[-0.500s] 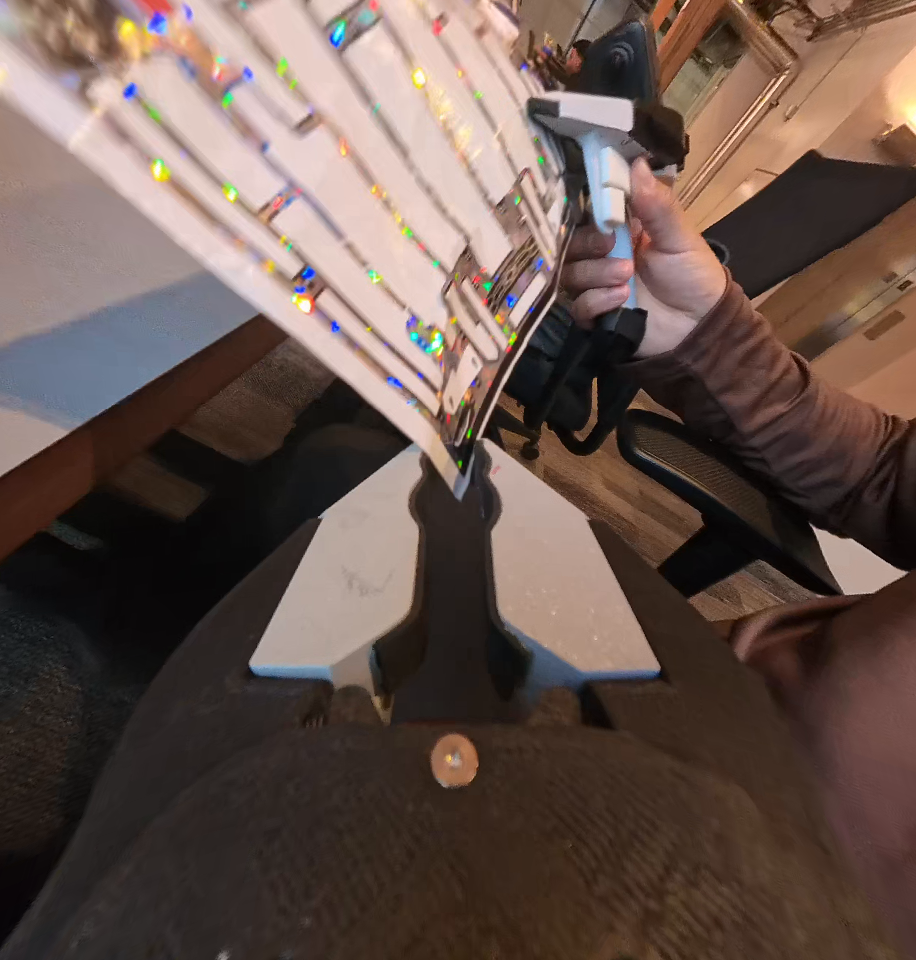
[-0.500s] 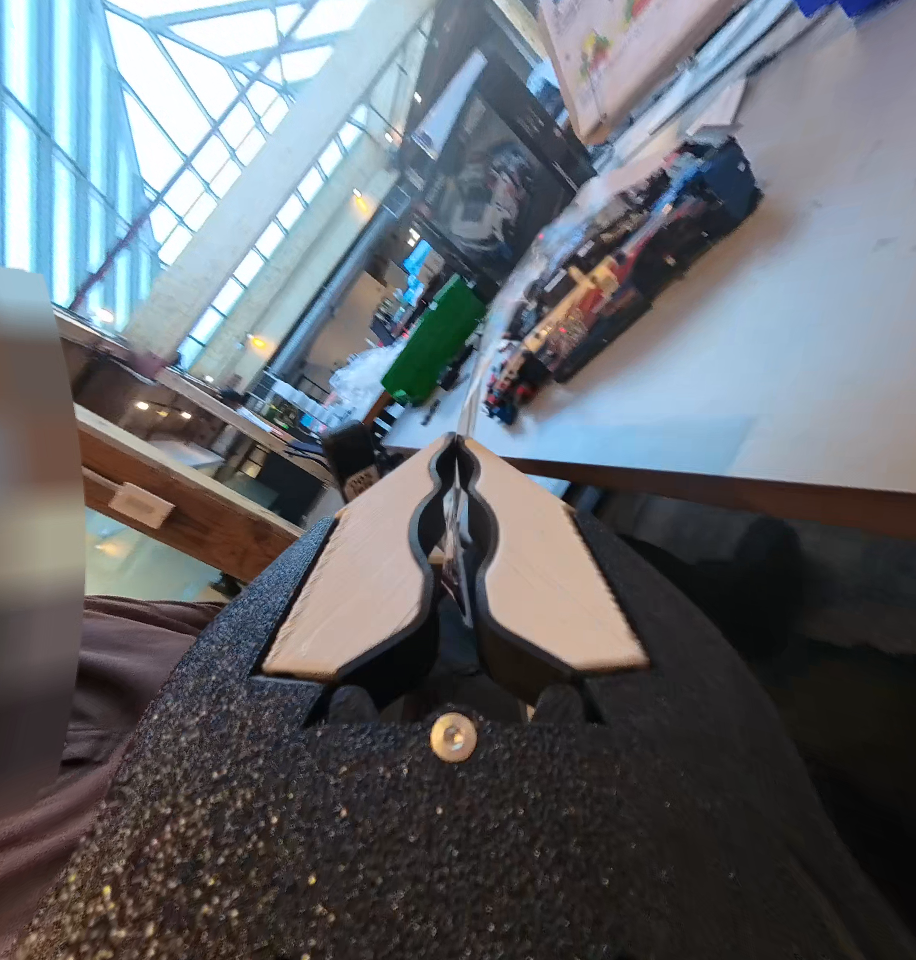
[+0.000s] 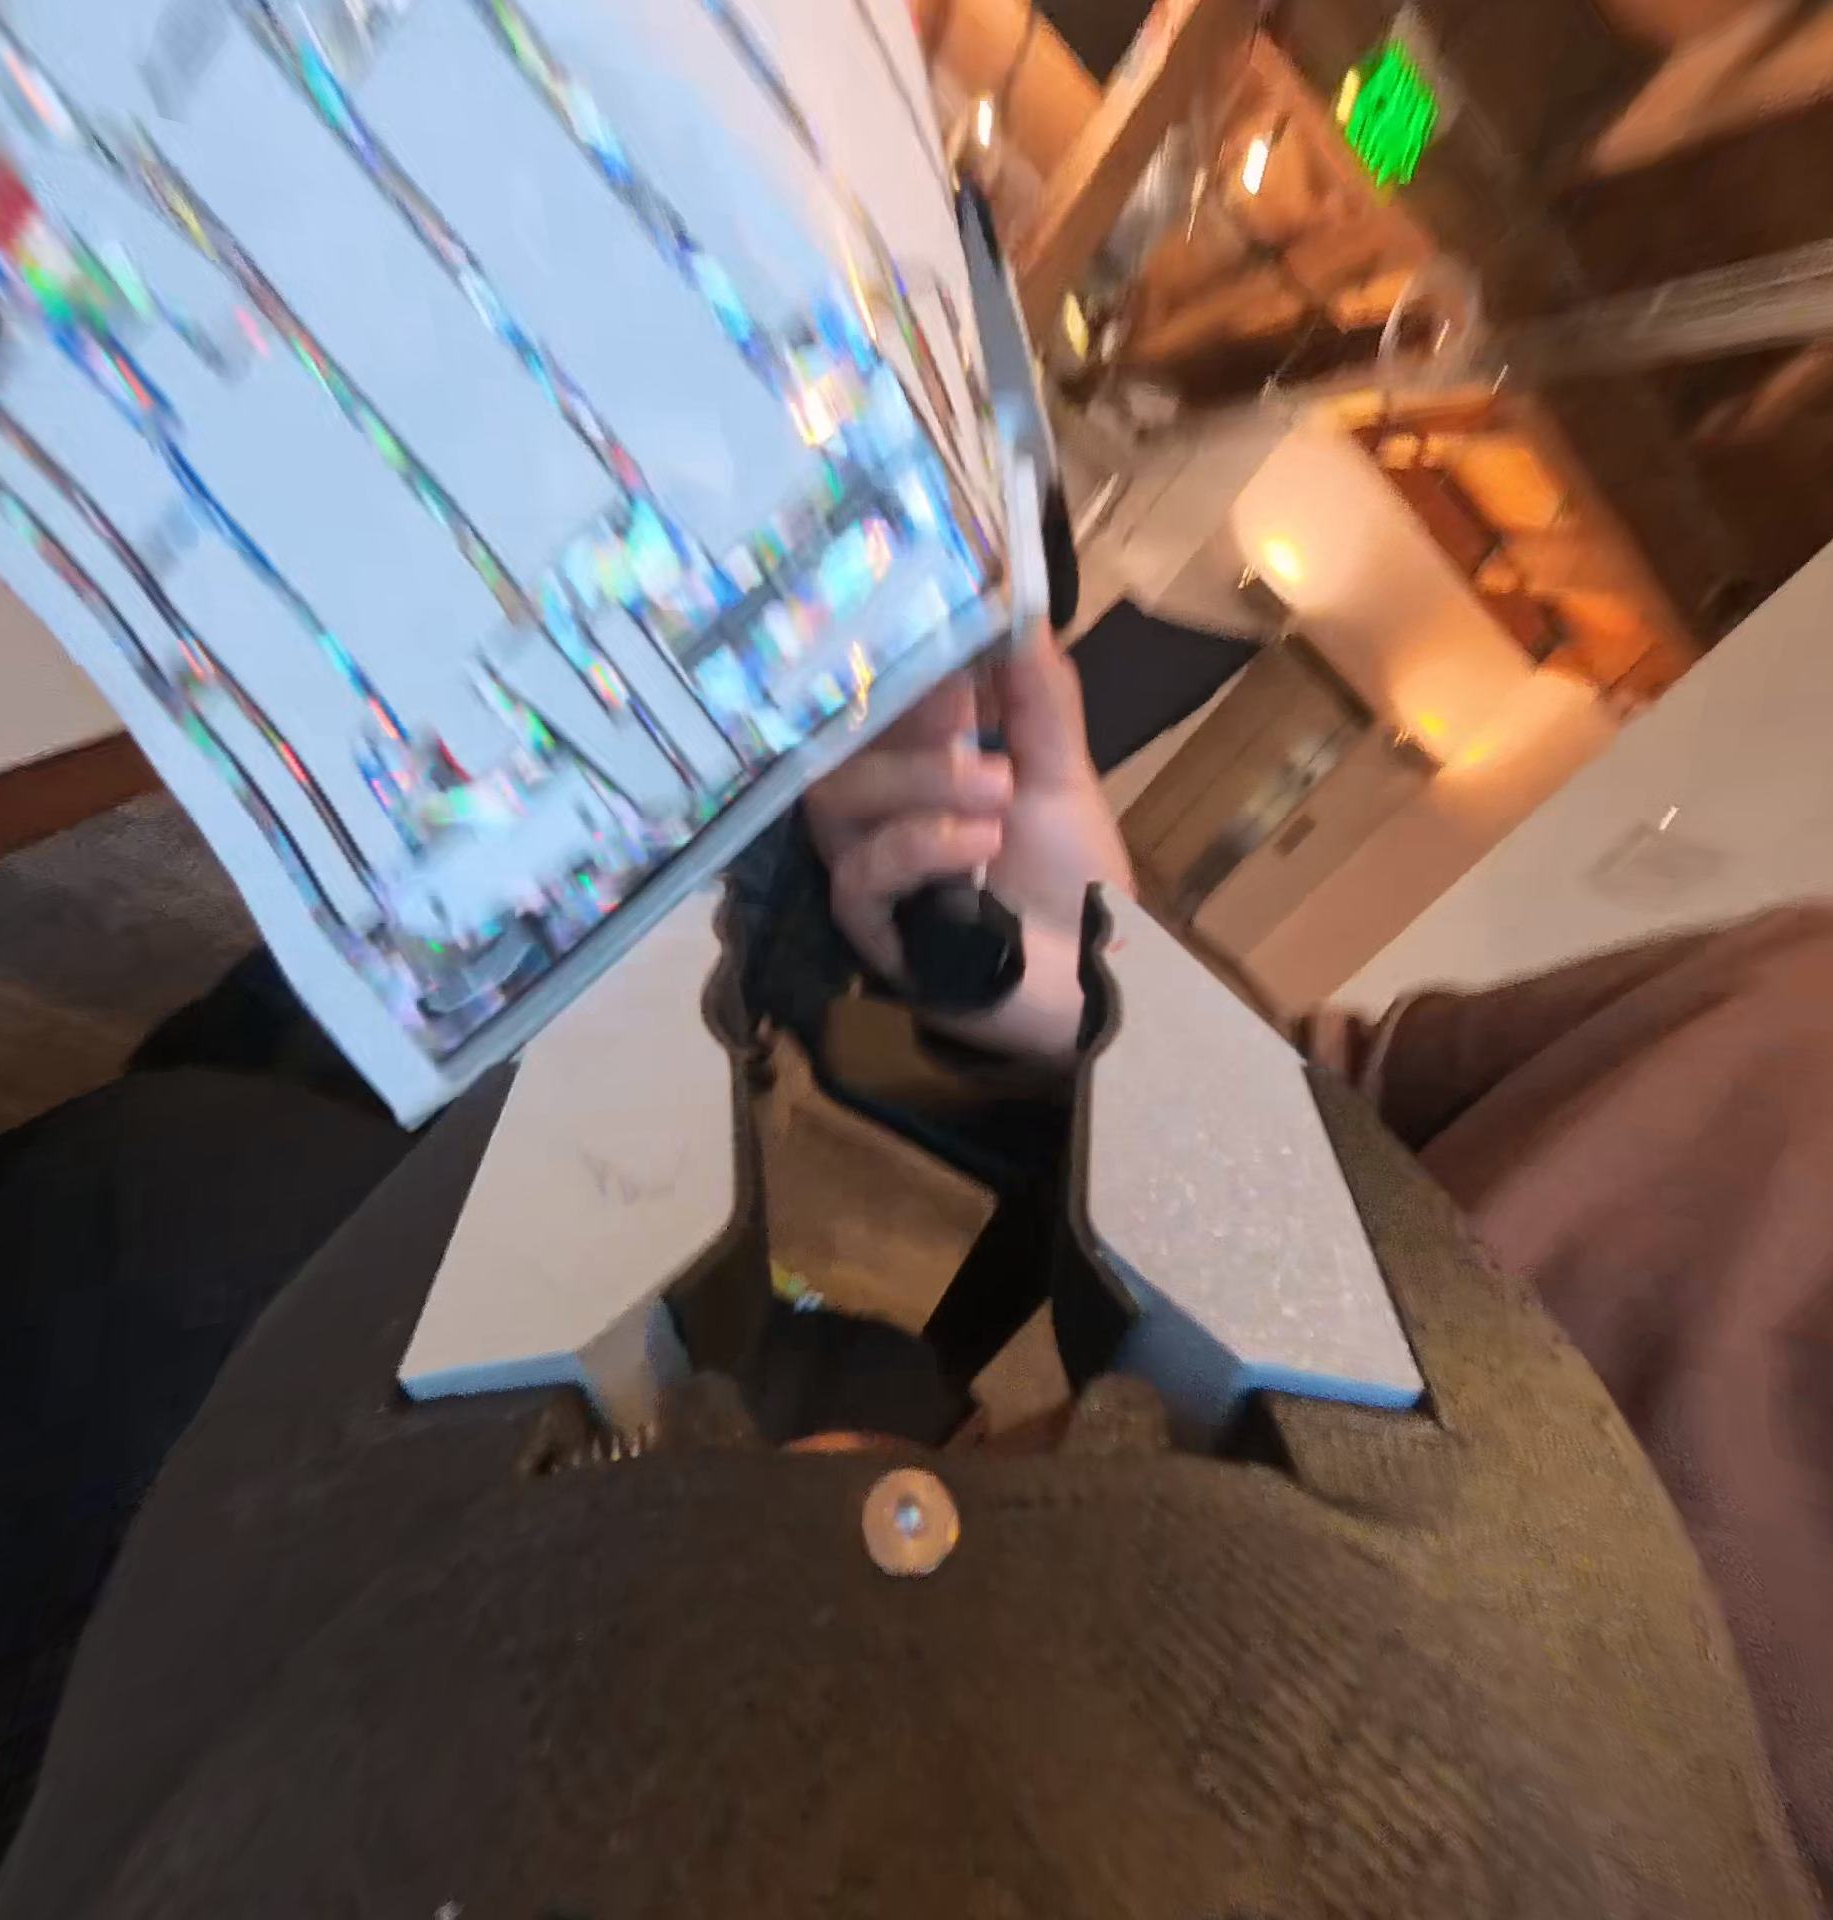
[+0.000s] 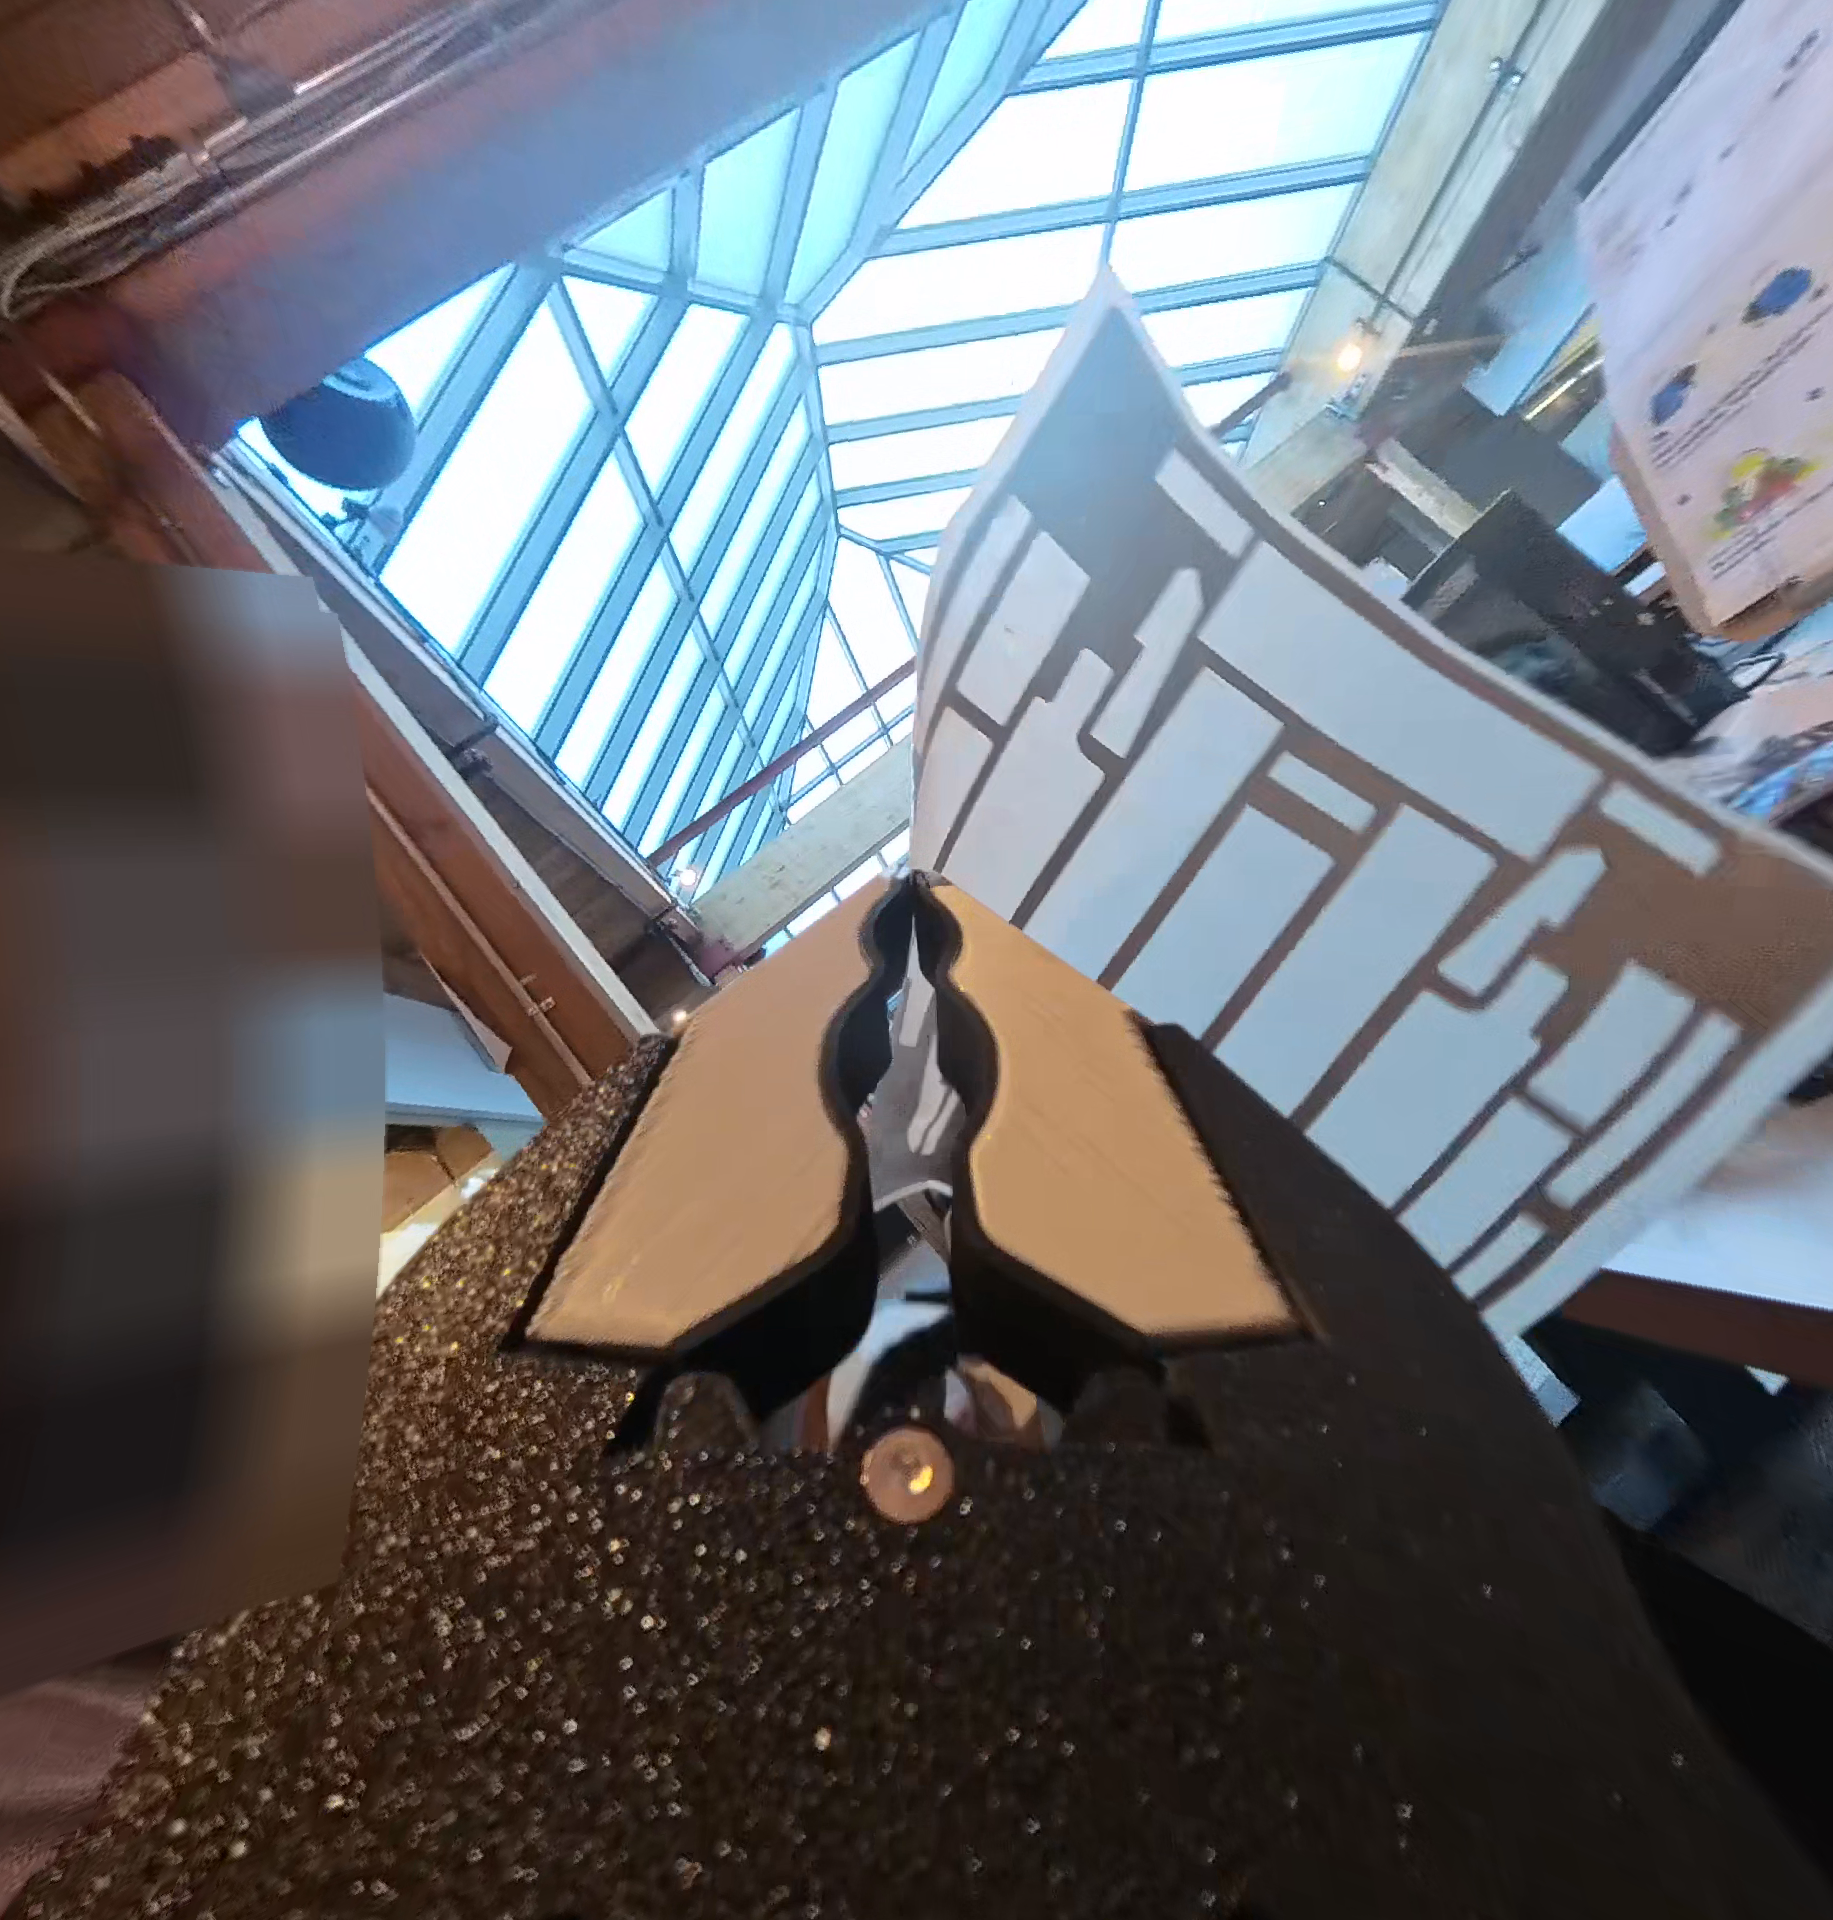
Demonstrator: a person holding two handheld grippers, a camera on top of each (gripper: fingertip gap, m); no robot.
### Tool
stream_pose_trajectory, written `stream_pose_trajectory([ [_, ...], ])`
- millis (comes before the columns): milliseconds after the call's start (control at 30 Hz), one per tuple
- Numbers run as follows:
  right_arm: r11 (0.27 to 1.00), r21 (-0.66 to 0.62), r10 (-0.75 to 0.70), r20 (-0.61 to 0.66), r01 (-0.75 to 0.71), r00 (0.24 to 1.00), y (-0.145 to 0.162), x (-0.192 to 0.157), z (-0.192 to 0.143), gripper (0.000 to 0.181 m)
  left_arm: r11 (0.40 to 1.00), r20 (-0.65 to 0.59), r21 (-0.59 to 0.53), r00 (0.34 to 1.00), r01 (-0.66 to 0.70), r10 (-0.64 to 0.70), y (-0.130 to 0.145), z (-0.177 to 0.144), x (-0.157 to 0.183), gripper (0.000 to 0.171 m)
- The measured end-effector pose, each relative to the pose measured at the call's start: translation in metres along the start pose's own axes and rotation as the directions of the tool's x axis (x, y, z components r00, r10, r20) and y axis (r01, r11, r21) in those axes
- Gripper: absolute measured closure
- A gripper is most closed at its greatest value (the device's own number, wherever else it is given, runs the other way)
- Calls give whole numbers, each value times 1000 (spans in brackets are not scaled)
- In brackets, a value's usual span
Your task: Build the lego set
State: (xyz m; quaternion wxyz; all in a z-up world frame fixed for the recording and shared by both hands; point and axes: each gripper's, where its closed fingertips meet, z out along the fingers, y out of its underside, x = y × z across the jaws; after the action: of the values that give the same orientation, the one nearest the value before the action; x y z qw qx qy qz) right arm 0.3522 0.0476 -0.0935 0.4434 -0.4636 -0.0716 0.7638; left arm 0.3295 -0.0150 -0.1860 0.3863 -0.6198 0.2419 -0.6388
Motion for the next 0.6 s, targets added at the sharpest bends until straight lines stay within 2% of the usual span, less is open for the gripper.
stream_pose_trajectory([
  [100,999,-22,-23,8,24,1000,22,-6,6,181,977,-46,181,993,114,-107,-37,-18,4,119],
  [167,998,-51,-47,-16,46,999,38,-4,9,181,956,-93,248,986,159,-140,-51,-32,9,129],
  [233,995,-79,-61,-30,59,998,51,-2,11,181,952,-98,270,988,142,-120,-56,-43,13,146],
  [300,995,-89,-48,-29,45,998,58,-2,12,181,957,-55,282,997,69,-55,-58,-53,15,171],
  [333,994,-97,-48,-36,44,998,62,-1,12,181,959,-11,281,999,34,-33,-58,-56,12,171],
  [433,990,-132,-58,-73,48,996,70,6,10,181,977,91,198,994,-78,61,-54,-62,8,171],
  [500,971,-224,-113,-142,80,983,78,19,4,181,983,168,97,976,-158,140,-50,-67,2,171],
  [600,891,-359,-382,-255,280,888,59,39,-12,170,980,230,-63,953,-190,199,-45,-76,-6,171],
])
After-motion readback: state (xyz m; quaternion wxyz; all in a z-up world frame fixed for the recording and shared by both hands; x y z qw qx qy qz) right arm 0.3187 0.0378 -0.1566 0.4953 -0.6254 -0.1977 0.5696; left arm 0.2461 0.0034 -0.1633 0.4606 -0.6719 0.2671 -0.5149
